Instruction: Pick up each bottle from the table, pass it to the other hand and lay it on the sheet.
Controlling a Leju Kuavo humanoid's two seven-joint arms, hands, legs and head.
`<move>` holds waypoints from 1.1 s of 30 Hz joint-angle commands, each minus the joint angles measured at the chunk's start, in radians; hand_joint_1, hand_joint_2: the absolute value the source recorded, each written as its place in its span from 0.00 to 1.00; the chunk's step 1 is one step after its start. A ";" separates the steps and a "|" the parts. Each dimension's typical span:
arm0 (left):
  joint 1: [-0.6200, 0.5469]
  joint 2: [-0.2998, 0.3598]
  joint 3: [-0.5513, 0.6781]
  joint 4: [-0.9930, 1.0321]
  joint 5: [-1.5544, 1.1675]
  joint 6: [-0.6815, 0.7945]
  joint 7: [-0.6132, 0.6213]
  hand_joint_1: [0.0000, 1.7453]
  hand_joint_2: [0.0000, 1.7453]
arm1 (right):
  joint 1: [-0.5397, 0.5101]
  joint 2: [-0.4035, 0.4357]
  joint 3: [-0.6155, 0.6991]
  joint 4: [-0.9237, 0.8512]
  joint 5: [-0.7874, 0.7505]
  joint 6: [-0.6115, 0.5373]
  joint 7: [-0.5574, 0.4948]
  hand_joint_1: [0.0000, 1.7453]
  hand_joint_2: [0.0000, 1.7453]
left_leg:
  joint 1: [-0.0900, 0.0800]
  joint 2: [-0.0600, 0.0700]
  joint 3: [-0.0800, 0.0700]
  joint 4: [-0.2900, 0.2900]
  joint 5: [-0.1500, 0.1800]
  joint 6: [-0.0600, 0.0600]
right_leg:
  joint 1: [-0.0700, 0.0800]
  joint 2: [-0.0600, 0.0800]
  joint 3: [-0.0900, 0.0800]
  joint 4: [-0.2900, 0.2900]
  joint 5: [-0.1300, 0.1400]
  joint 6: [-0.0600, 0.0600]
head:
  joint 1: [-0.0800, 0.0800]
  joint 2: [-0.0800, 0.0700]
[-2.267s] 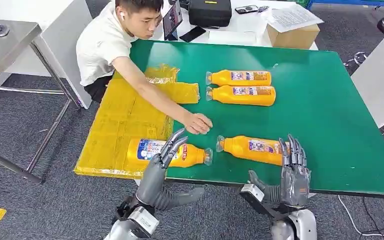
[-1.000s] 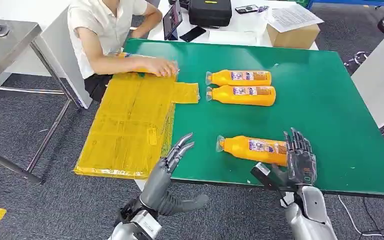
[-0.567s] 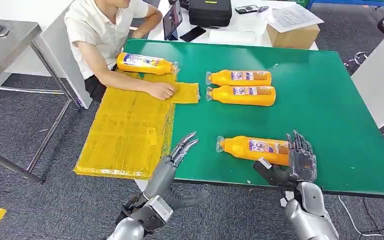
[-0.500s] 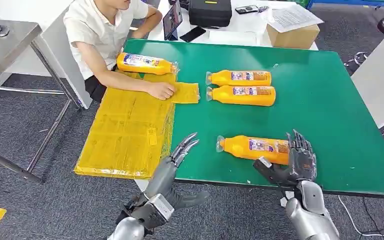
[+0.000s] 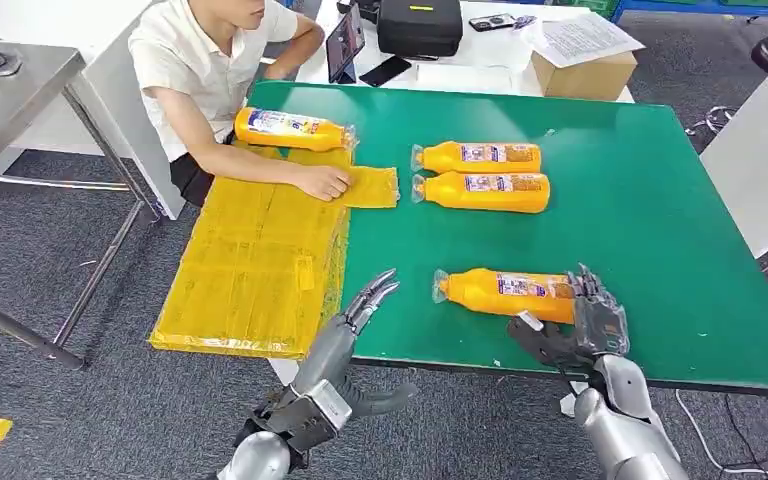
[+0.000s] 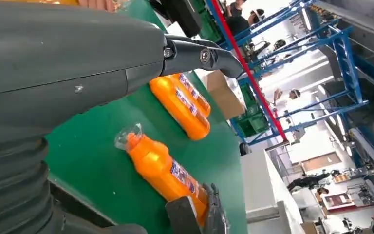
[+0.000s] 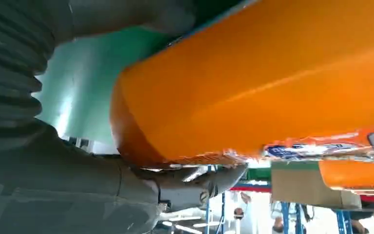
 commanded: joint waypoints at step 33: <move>0.070 -0.008 0.084 0.208 0.685 -0.023 0.090 0.00 1.00 | 0.262 0.151 0.030 -0.525 -0.808 0.240 -0.392 1.00 1.00 | 0.002 0.003 0.003 -0.002 -0.002 -0.003 | 0.002 0.004 0.001 0.000 -0.002 -0.003 | 0.000 0.000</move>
